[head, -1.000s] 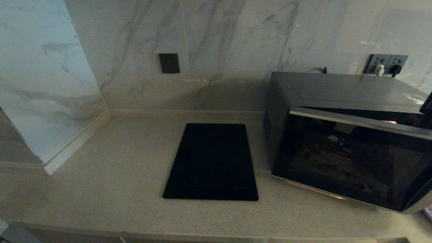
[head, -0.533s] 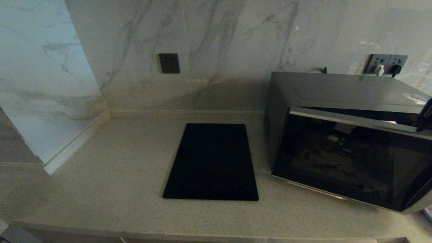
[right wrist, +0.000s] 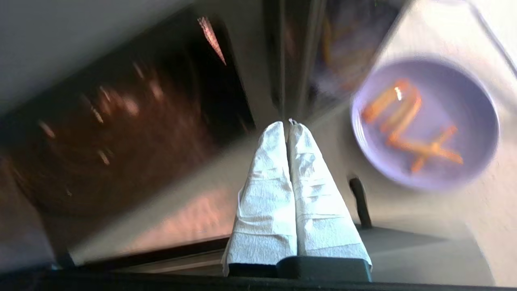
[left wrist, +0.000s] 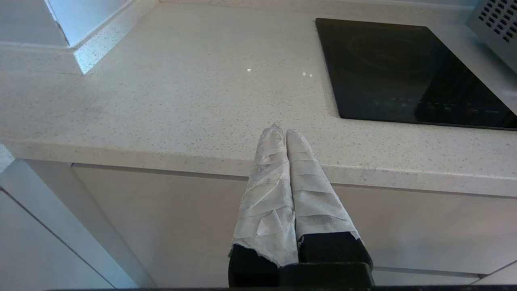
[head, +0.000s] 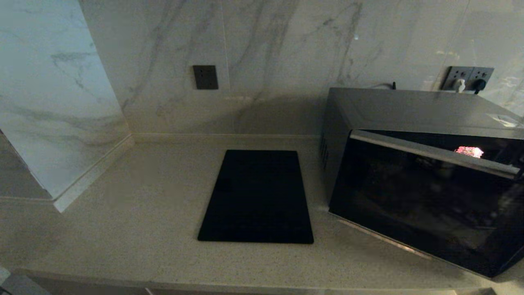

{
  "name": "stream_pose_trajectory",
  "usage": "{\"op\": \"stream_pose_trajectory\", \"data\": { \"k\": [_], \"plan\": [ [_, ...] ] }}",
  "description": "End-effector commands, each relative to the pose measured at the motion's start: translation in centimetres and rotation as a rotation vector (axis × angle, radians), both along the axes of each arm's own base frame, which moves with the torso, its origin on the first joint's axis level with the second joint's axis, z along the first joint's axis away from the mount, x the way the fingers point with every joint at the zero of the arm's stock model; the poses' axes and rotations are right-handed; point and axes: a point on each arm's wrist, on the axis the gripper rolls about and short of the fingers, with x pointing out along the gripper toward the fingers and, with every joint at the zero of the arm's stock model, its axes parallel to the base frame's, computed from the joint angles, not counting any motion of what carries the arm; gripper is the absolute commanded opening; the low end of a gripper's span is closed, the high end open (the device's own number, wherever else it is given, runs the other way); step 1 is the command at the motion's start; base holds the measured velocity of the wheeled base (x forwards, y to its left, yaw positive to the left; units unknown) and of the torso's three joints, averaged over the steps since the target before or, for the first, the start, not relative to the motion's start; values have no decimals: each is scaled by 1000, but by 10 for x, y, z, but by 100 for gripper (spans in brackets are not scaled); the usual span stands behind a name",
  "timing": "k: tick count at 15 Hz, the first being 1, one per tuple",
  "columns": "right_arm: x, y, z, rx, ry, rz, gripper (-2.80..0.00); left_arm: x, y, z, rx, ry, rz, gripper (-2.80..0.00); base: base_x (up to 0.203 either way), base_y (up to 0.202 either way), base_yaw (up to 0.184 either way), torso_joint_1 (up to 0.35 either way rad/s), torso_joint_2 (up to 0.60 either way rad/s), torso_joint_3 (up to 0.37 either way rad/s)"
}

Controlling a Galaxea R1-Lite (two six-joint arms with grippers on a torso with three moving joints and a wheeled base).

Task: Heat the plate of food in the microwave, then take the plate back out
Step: Open the microwave oven

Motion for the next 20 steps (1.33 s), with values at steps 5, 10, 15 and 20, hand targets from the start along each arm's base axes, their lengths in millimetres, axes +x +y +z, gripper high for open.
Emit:
{"op": "stream_pose_trajectory", "data": {
  "k": [5,10,15,20],
  "plan": [
    [-29,28,9,49,22,73,-280,0,0,0,-1,0,1,-280,0,0,0,0,0,0],
    [-54,47,26,83,13,140,-280,0,0,0,-1,1,1,-280,0,0,0,0,0,0],
    [-84,64,37,153,39,189,-280,0,0,0,-1,0,1,-280,0,0,0,0,0,0],
    [-106,71,36,211,102,222,-280,0,0,0,-1,0,1,-280,0,0,0,0,0,0]
  ]
}}
